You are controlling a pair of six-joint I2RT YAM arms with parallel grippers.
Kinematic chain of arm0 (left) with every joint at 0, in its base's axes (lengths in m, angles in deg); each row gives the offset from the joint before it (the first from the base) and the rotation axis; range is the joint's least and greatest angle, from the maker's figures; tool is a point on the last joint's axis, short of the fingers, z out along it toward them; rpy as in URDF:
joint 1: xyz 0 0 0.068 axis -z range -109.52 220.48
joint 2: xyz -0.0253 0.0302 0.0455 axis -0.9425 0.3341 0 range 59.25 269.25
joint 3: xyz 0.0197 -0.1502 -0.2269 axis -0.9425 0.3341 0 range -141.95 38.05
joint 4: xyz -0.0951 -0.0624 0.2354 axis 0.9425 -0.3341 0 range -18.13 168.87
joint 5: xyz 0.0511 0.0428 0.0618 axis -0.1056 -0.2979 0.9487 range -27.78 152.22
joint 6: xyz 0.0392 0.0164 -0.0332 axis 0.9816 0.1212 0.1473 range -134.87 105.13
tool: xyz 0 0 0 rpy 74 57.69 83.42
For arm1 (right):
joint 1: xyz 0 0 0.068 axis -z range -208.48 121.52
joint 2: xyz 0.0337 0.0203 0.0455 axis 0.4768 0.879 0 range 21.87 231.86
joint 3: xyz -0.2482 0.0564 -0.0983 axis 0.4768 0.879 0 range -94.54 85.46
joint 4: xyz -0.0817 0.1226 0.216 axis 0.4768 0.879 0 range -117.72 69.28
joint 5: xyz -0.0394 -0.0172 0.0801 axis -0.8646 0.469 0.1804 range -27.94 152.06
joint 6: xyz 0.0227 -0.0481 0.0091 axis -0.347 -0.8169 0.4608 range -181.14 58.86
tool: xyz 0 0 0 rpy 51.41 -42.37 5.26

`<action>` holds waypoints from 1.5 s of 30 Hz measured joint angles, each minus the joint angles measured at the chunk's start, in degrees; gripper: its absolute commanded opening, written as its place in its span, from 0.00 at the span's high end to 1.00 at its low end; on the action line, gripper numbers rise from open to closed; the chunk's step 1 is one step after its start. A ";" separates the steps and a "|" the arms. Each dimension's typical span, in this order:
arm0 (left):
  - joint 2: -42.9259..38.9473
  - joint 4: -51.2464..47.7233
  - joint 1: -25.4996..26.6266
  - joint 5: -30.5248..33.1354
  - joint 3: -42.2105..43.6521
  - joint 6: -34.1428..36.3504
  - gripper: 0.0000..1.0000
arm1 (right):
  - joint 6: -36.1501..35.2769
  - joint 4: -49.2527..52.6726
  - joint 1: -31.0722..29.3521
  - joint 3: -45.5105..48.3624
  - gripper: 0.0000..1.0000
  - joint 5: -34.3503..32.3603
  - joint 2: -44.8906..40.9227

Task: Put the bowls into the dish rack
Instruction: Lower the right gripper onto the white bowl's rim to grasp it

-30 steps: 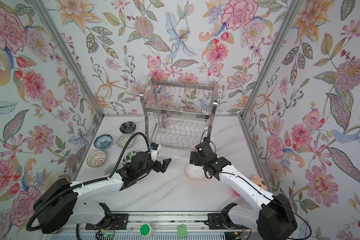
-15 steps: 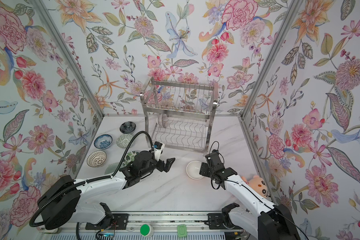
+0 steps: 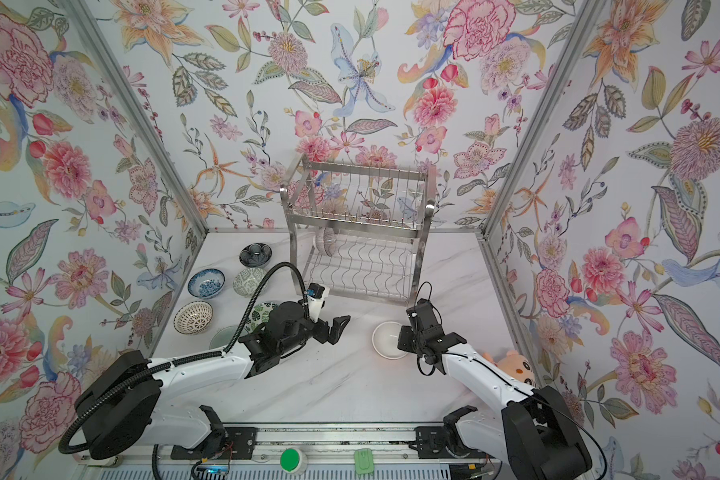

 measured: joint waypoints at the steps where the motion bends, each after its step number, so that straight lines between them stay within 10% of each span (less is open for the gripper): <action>1: 0.00 0.00 0.00 0.02 0.00 0.00 0.00 | -0.07 -0.07 0.00 0.00 0.85 -0.04 0.00; 24: -11.63 -2.21 -12.04 -0.39 5.64 -2.60 0.01 | 0.68 -3.85 -14.49 -17.22 0.98 -1.05 18.97; 45: -12.79 -2.19 -15.58 -4.55 9.53 -4.09 0.01 | -3.26 -0.96 -16.63 -26.58 0.73 -3.26 27.28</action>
